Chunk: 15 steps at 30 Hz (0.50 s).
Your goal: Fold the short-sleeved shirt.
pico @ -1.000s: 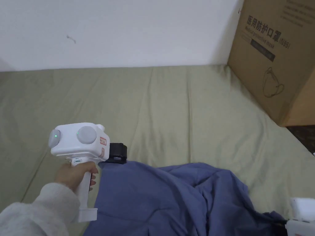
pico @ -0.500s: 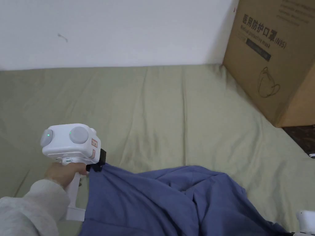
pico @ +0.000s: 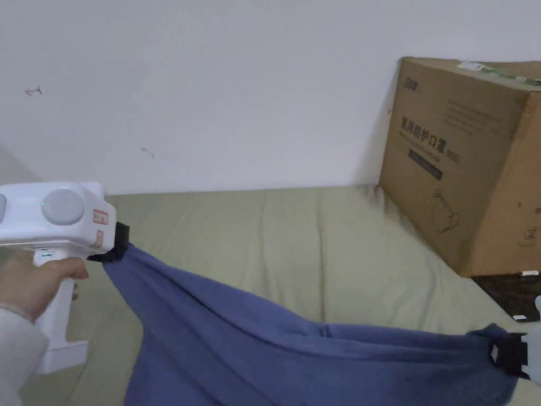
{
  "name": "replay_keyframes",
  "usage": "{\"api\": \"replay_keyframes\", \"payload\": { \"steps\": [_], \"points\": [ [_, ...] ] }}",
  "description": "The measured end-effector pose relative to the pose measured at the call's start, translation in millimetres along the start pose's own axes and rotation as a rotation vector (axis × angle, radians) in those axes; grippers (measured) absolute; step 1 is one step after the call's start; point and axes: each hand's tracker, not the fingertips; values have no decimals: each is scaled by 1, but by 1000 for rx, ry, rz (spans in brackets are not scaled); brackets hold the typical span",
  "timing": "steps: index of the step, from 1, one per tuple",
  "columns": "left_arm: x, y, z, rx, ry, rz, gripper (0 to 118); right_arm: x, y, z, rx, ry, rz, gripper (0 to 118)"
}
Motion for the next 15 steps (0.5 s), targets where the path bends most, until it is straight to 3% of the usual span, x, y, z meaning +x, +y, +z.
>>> {"api": "replay_keyframes", "payload": {
  "steps": [4,7,15],
  "points": [
    [-28,16,56,86,66,7,4,-27,32,21,58,-24,78,5],
    [-45,25,88,130,84,19,4,-48,63,34,105,44,86,5],
    [-75,57,125,216,173,61,4,-122,155,32,177,86,170,5]
  ]
}}
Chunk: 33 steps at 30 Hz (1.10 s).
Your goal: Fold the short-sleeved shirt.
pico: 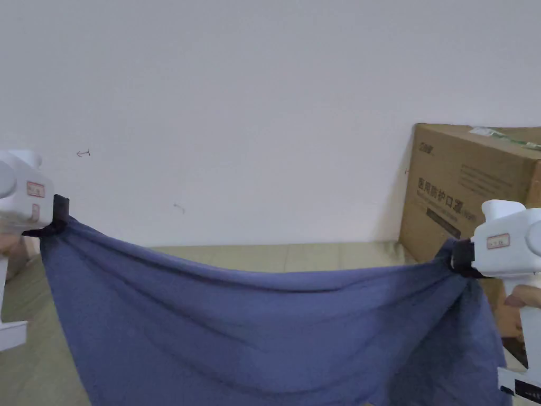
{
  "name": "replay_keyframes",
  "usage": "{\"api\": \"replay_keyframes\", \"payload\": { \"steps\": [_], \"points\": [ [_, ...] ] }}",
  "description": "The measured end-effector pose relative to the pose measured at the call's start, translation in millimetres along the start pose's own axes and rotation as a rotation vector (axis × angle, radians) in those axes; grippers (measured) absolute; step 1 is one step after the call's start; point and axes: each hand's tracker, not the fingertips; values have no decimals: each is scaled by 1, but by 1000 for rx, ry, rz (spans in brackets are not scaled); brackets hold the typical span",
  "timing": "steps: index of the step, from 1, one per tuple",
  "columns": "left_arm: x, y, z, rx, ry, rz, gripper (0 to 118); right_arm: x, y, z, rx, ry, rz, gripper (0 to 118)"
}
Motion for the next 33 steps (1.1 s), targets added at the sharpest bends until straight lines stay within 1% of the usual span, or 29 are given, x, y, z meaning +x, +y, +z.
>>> {"api": "replay_keyframes", "payload": {
  "steps": [5,9,10,12,13,14,16,19,20,22,24,25,27,28,29,30,31,33],
  "points": [
    [-10,29,-24,37,48,8,4,-29,55,-37,28,10,45,5],
    [-13,51,-50,66,66,21,4,-45,92,-67,41,10,60,5],
    [-15,57,-55,75,70,13,4,-48,101,-72,58,12,55,5],
    [-17,73,-65,88,72,21,4,-50,121,-77,112,75,4,5],
    [-19,81,-65,104,67,41,4,-52,132,-83,115,71,19,5],
    [-19,89,-64,147,47,62,4,-55,142,-89,114,53,17,5],
    [-18,107,-69,164,58,43,4,-56,162,-100,142,27,21,5],
    [-20,125,-78,246,58,45,4,-53,182,-113,179,49,-56,5],
    [-21,128,-81,257,53,59,4,-52,185,-119,175,52,-49,5],
    [-21,122,-90,268,37,61,4,-52,180,-134,167,32,-39,5],
    [-19,103,-104,260,32,90,4,-48,163,-148,140,40,-47,5],
    [-17,88,-114,240,24,72,4,-46,150,-159,112,45,-52,5],
    [-14,56,-131,174,43,53,4,-41,119,-181,33,35,-39,5],
    [-13,36,-139,142,32,35,4,-39,100,-192,-10,26,-19,5],
    [-11,16,-145,110,42,45,4,-36,81,-201,-50,15,-13,5],
    [-15,-3,-154,62,19,41,4,-33,58,-210,-93,14,-15,5],
    [-14,-26,-156,33,5,27,4,-30,36,-217,-140,11,7,5],
    [-12,-68,-156,-41,-4,-1,4,-22,-7,-224,-227,4,15,5]
  ]
}}
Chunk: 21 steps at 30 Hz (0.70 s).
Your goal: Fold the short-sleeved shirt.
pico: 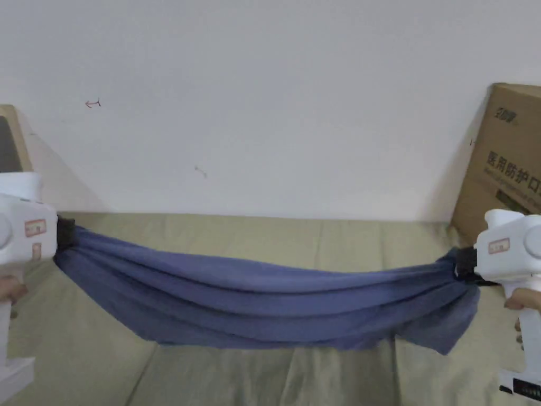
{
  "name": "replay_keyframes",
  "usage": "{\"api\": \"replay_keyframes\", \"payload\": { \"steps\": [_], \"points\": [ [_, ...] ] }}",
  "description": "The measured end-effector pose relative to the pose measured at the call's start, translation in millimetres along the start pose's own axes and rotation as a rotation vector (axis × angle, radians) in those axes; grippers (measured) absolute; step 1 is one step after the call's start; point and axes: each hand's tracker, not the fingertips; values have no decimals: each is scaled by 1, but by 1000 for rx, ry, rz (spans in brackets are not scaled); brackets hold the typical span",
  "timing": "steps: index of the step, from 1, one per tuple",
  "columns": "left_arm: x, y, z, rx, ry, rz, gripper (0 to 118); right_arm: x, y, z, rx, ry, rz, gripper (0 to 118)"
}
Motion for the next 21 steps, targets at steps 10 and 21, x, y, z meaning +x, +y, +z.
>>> {"api": "replay_keyframes", "payload": {
  "steps": [10,21],
  "points": [
    [-36,-217,51,-311,0,34,4,63,-212,-4,-284,17,-101,5],
    [-59,-336,122,-430,-7,99,4,94,-323,57,-347,18,-209,5]
  ]
}}
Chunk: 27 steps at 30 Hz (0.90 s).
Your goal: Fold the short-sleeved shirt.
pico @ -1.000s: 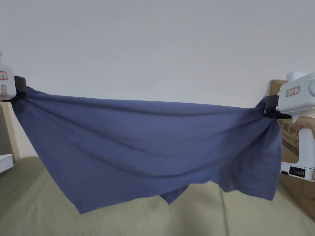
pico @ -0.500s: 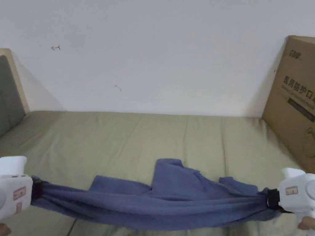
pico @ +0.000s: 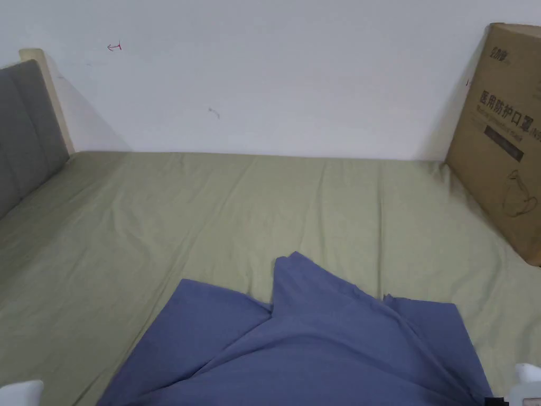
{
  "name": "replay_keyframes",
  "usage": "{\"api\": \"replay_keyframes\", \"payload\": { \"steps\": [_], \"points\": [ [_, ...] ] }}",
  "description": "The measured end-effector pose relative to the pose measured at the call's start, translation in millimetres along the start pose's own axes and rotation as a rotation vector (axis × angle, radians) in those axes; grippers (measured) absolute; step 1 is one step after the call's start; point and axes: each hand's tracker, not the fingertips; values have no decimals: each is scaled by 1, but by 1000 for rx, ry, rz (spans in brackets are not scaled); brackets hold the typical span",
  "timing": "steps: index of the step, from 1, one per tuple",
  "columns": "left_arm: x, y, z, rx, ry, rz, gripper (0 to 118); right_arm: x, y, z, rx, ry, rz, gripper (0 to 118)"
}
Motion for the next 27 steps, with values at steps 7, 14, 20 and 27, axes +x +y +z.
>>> {"api": "replay_keyframes", "payload": {
  "steps": [7,14,20,27],
  "points": [
    [0,-11,10,31,33,70,89,-23,-10,18,77,-80,120,68],
    [7,-3,64,141,-60,112,116,-75,-16,61,207,-59,318,88],
    [15,-30,81,152,-30,76,0,-129,-57,75,378,28,396,0],
    [8,-66,83,102,-55,142,0,-178,-93,25,143,127,483,0]
  ]
}}
